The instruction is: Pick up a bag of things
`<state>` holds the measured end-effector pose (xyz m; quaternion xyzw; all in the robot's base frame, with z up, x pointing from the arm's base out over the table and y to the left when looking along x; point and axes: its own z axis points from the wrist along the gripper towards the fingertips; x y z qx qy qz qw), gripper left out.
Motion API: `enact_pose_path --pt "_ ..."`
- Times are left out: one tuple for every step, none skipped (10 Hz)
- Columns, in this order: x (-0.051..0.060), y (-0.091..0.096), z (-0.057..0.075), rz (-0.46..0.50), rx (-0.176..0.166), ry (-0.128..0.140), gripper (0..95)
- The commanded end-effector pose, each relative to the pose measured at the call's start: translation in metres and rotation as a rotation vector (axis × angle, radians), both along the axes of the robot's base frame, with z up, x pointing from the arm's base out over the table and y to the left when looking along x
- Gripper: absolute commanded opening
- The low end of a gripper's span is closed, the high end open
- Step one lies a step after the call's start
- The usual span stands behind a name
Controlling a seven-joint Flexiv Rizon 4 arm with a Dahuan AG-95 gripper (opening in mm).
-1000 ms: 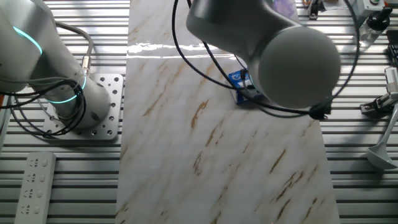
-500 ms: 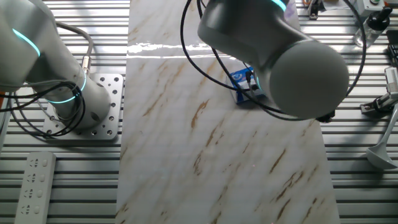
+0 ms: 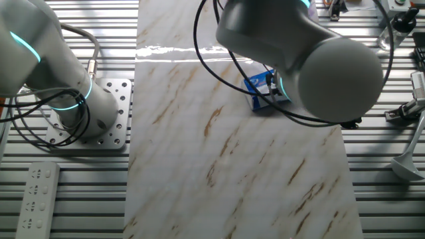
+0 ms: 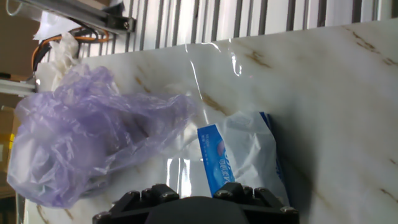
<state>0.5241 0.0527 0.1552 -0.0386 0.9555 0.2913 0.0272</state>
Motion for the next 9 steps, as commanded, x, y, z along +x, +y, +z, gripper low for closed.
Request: enact_pose_path --pt "-0.0008 -0.0004 0.0004 0.033 0.003 0.025 57.0" --pt "-0.0008 -0.0004 0.0004 0.074 0.004 0.057 57.0" --pt "-0.0008 -0.0004 0.0004 0.115 0.003 0.081 57.0" --pt "-0.0008 -0.0004 0.0004 0.16 -0.002 0.073 57.0" --pt "-0.0008 -0.0004 0.0004 0.176 -0.013 0.074 57.0" --pt "-0.0008 -0.0004 0.0004 0.183 -0.022 0.077 57.0" --pt "-0.0008 -0.0004 0.0004 0.197 -0.021 0.069 57.0" --pt "-0.0008 -0.0004 0.0004 0.191 -0.022 0.07 57.0" --pt "-0.0008 -0.0004 0.0004 0.197 -0.02 0.067 57.0"
